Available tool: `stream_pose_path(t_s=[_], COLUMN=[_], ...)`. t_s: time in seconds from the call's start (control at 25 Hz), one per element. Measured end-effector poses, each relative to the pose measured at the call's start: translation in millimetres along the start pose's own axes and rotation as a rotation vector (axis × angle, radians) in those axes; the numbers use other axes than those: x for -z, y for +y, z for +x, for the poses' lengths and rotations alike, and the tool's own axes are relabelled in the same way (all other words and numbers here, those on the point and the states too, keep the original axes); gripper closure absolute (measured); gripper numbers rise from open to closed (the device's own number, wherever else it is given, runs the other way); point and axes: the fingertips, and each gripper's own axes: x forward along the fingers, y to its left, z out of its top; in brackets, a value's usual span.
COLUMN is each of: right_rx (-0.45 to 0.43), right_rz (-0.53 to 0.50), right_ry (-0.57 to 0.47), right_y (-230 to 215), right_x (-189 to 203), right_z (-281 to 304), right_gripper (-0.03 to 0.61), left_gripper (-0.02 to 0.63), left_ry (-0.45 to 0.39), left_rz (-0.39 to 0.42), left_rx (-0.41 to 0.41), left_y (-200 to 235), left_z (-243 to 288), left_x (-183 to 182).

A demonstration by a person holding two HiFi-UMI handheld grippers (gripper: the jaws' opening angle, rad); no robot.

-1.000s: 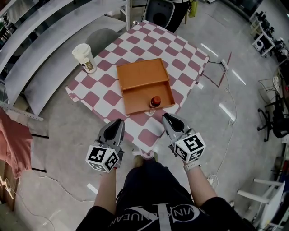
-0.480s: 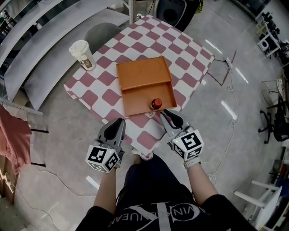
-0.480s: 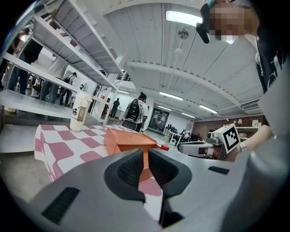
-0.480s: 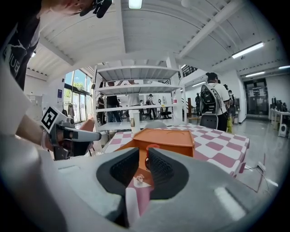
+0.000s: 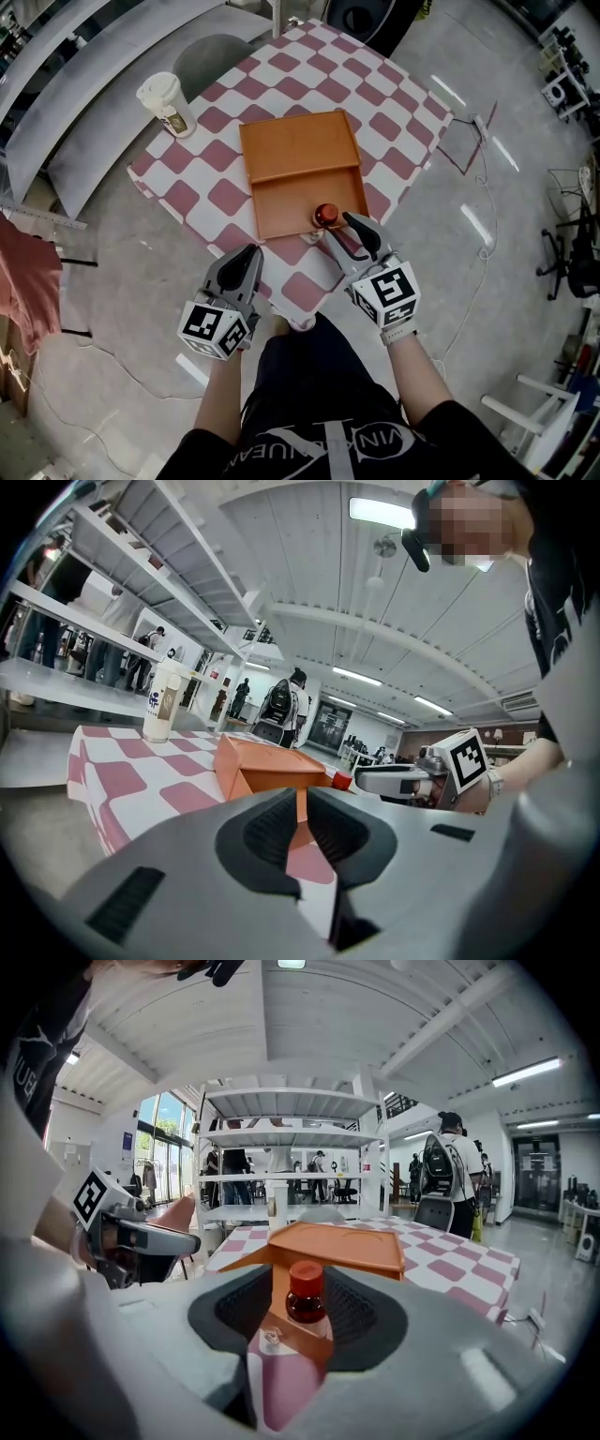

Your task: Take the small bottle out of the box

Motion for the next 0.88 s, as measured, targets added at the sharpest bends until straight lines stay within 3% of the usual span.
stream_pose_path(t_s=[0.32,0.88], right_rx=[-0.001,0.002], right_rz=[0.04,0.007], right_ry=[0.043,0.104], right_y=[-4.8,-5.3], right_x=[6.2,13.2], right_z=[16.5,33.5], right_gripper=[0.367,0.367], left_gripper=[0.578,0.578], left_ry=[0.006,0.003], left_rz=[-0.003,-0.031], left_rx=[0.007,-0.02], left_y=[-5.2,-1.7], left_z=[2.6,-3.7], left_x=[4.6,11.4])
